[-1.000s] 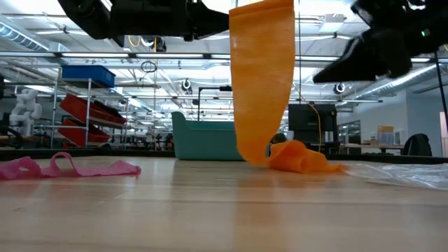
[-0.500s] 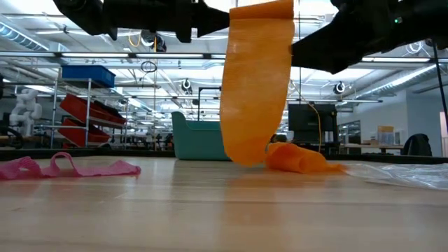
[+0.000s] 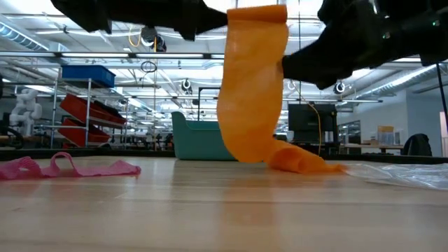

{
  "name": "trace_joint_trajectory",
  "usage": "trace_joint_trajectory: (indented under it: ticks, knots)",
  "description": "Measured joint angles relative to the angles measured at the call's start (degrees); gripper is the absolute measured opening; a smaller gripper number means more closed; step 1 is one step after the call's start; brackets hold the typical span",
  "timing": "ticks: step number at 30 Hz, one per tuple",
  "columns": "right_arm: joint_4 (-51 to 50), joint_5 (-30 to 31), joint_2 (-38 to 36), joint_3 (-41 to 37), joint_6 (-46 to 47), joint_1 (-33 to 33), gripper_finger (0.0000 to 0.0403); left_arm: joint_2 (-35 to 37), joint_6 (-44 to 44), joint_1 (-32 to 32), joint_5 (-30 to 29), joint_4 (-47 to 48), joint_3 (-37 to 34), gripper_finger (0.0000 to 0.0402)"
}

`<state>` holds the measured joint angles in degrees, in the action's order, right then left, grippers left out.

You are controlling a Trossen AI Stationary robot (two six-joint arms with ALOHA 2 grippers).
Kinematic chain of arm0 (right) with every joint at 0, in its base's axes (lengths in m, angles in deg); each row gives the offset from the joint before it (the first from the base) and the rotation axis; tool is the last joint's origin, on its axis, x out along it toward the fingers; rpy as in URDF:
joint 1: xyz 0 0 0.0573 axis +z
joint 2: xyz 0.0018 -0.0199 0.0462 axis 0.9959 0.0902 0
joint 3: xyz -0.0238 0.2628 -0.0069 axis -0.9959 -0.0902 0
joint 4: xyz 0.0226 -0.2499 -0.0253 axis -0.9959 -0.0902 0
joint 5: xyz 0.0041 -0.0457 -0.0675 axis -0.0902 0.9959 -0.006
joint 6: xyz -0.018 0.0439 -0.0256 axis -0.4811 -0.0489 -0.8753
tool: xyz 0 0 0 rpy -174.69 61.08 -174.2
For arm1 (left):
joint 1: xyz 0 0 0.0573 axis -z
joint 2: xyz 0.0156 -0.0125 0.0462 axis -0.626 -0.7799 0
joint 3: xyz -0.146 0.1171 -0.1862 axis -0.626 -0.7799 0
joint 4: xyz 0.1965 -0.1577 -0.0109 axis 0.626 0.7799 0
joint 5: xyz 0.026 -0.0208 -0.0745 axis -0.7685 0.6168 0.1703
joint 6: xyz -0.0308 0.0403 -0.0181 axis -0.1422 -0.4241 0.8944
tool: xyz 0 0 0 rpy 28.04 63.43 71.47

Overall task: Roll bandage
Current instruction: Roll the orange bandage

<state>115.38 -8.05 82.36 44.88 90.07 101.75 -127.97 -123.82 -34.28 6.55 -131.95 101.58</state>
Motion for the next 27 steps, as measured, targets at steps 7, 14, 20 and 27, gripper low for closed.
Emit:
trace_joint_trajectory:
  ticks: [7,14,20,27]
  knots:
    - [-7.30,-2.16,-9.79,0.02,0.25,-0.90,0.0207,7.79,0.10,3.03,-4.37,8.33,1.67,0.0005]
    - [-8.05,-0.12,-11.91,0.02,-1.02,-1.12,0.0247,7.86,0.11,3.72,0.65,10.61,1.15,0.0005]
    - [-0.87,-3.07,-3.69,0.02,-1.73,-3.06,0.0236,7.77,0.17,3.72,0.81,9.66,1.15,0.0005]
    - [1.32,2.07,0.43,0.02,-11.07,-4.82,0.0217,7.75,3.13,3.52,1.15,9.95,1.14,0.0004]
